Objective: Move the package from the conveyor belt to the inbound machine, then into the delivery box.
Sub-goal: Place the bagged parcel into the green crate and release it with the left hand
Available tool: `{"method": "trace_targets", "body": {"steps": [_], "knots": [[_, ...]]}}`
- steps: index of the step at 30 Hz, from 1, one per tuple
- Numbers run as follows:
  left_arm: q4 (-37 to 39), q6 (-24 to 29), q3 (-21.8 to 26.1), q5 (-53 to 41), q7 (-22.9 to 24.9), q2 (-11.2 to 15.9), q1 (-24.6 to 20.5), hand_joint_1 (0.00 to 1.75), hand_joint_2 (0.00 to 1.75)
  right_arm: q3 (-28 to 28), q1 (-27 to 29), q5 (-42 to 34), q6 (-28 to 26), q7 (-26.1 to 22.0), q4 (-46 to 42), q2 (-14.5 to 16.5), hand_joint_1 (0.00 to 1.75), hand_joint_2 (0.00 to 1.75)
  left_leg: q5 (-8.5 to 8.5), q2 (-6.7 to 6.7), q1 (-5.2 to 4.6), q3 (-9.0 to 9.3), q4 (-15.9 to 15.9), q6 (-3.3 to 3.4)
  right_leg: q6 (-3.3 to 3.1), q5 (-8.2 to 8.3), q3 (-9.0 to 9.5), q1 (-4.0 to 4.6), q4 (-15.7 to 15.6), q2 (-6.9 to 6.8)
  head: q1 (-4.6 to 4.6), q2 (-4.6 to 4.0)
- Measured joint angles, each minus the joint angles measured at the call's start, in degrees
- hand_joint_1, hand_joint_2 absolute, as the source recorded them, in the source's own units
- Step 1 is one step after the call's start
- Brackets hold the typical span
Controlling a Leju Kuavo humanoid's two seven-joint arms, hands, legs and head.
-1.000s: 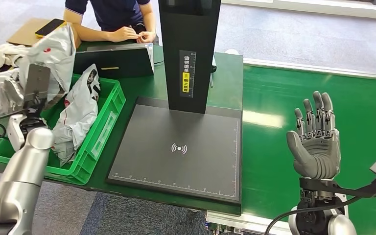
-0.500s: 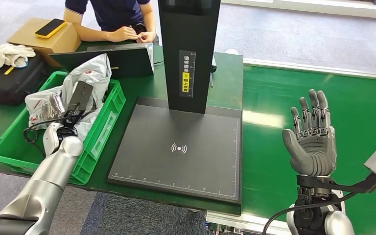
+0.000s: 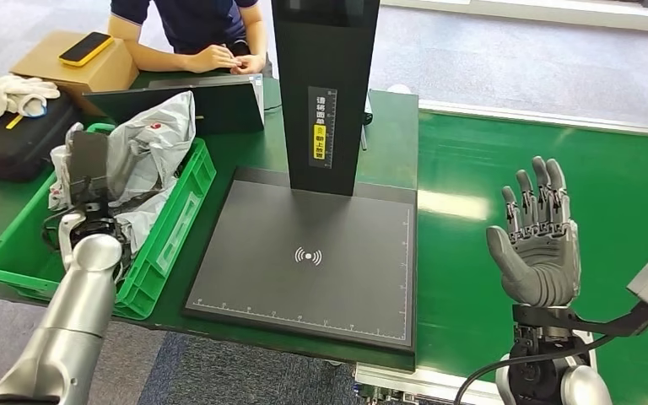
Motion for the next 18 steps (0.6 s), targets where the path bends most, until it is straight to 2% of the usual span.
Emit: {"method": "trace_targets", "body": {"steps": [3, 7, 13, 16, 18], "knots": [[-10.58, -1.09, 1.67, 9.79, -2.94, 0.0, 5.85, 0.0, 1.75, -0.3, 1.46, 0.54, -1.25, -1.14, -0.05, -0.63, 0.0, 1.75, -0.04, 0.02, 0.0, 0.0, 0.0, 0.0, -0.02, -0.03, -0.01, 0.0, -0.03, 0.02, 0.0, 0.0], [-26.97, -1.09, 2.25, 17.59, -6.94, -0.26, 16.88, 0.0, 1.75, -1.06, 5.93, 2.83, -2.66, -2.78, -1.52, -0.83, 0.0, 1.75, -0.19, 0.04, -0.01, 0.0, -0.01, 0.01, -0.04, -0.12, -0.01, -0.01, -0.06, 0.04, -0.01, 0.0], [-50.3, 2.48, 0.14, 17.97, -11.4, -3.23, 34.9, 0.0, 1.75, -0.5, 14.49, 10.98, -5.91, -2.6, -6.39, 0.82, 0.0, 1.75, -0.41, 0.03, -0.01, 0.03, -0.01, 0.01, -0.01, -0.31, 0.0, -0.01, -0.12, 0.04, 0.0, -0.01], [-58.29, 4.89, -2.71, 16.96, -10.97, -4.48, 41.52, 0.0, 1.75, 0.63, 18.47, 13.31, -6.48, -1.41, -8.34, 2.37, 0.0, 1.75, -0.46, 0.03, -0.01, 0.05, -0.01, 0.02, -0.03, -0.34, 0.02, 0.0, -0.13, 0.04, -0.01, 0.0], [-61.79, 5.94, -4.83, 15.98, -9.08, -4.9, 44.22, 0.0, 1.75, 1.4, 20.06, 13.81, -6.19, -0.48, -8.95, 3.42, 0.0, 1.75, -0.46, 0.02, -0.01, 0.09, -0.02, 0.02, -0.03, -0.35, 0.05, 0.0, -0.13, 0.03, -0.01, -0.01]]}}
